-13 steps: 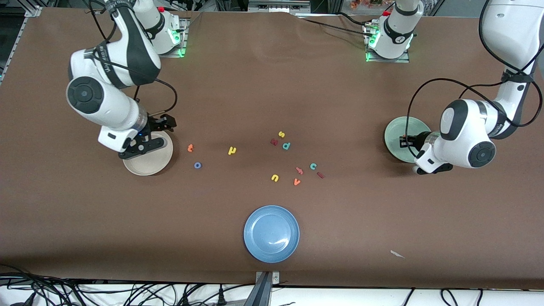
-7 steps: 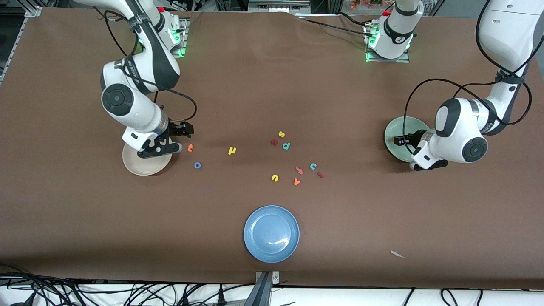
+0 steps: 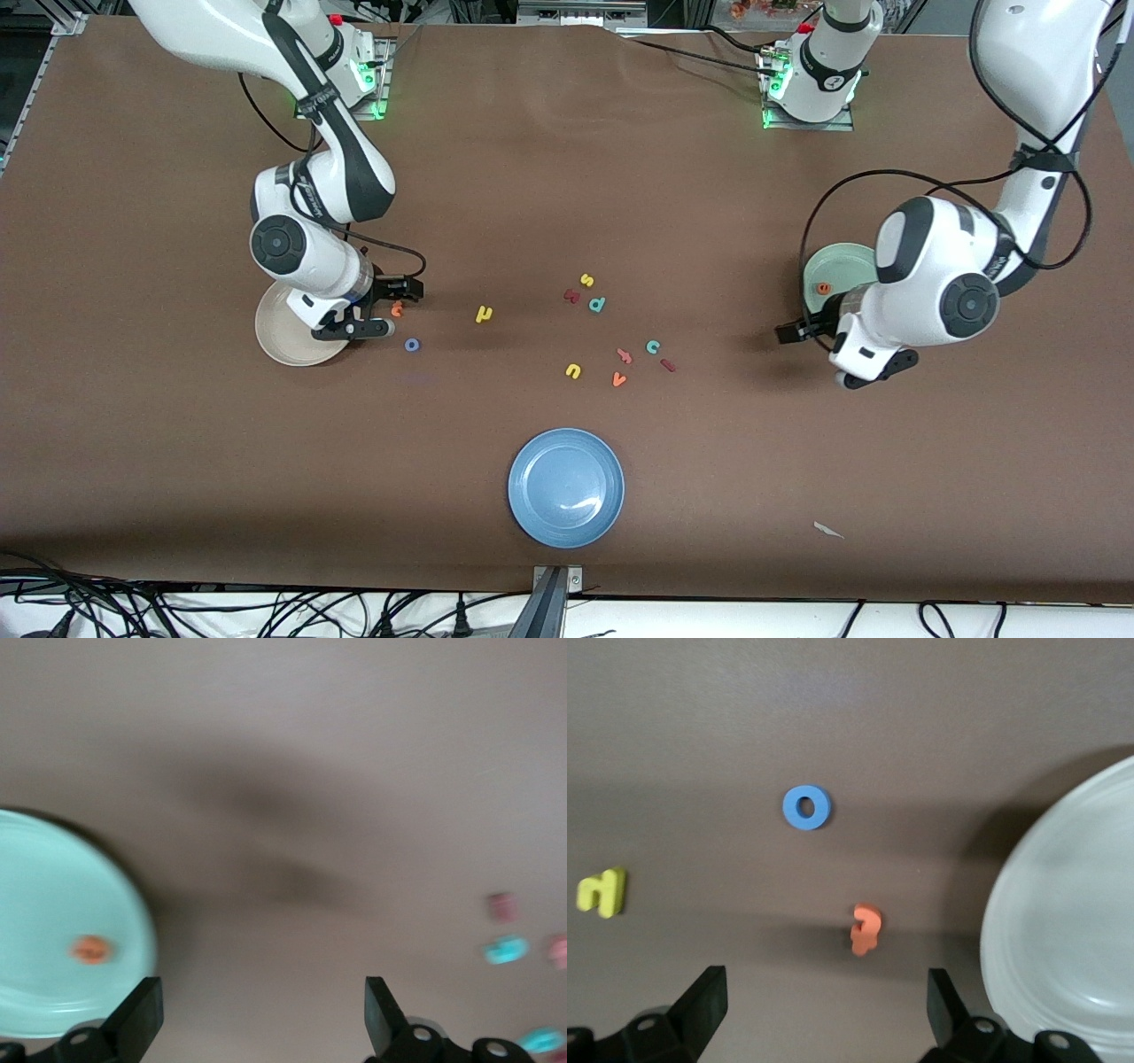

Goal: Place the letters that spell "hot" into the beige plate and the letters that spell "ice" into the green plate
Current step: 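Grasp the orange 3 with the right gripper while the left gripper returns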

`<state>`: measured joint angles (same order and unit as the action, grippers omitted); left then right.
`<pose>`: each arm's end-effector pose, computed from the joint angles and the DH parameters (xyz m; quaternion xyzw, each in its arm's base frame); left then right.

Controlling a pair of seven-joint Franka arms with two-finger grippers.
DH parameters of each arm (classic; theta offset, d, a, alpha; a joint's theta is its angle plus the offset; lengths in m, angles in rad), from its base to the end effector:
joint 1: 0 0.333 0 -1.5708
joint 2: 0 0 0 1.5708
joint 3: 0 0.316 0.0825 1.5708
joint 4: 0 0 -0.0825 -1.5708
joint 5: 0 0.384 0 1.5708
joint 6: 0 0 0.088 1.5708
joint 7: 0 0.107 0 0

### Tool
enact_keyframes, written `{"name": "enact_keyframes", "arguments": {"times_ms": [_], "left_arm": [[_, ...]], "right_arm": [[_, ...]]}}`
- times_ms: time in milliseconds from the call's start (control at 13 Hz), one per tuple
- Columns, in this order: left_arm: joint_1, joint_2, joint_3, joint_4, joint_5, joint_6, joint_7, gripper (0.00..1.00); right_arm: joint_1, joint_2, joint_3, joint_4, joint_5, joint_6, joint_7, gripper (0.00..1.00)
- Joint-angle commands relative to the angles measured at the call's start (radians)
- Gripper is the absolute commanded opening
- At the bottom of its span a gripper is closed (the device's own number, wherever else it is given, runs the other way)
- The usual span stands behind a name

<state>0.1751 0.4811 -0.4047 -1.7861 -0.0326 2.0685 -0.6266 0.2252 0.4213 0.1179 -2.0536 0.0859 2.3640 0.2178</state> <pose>0.6209 -0.1275 0.2920 0.9670 0.2170 -0.1176 0.0634 0.5487 0.1965 0.2225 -0.9968 -0.0265 0.0670 0.0355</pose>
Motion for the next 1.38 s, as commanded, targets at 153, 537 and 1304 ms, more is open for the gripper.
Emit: {"name": "enact_keyframes", "arguments": {"times_ms": [153,537,1304], "left_arm": [[-0.143,0.103,0.013,0.048,-0.020,0.223,-0.434,1.00],[-0.311,0.226,0.081,0.146,0.000,0.248,-0.642,0.98],[-0.451,0.343,0.213,0.258,0.039,0.332,-0.683,0.74]], "right_arm": [[-0.018,0.037,0.020,-0.013,0.020,0.072,0.006,0.94],[-0.018,0.057,0.020,-0.022,0.020,0.078,0.005,0.80],[-0.018,0.065,0.020,-0.049,0.018,0.121,-0.011,0.36]]}}
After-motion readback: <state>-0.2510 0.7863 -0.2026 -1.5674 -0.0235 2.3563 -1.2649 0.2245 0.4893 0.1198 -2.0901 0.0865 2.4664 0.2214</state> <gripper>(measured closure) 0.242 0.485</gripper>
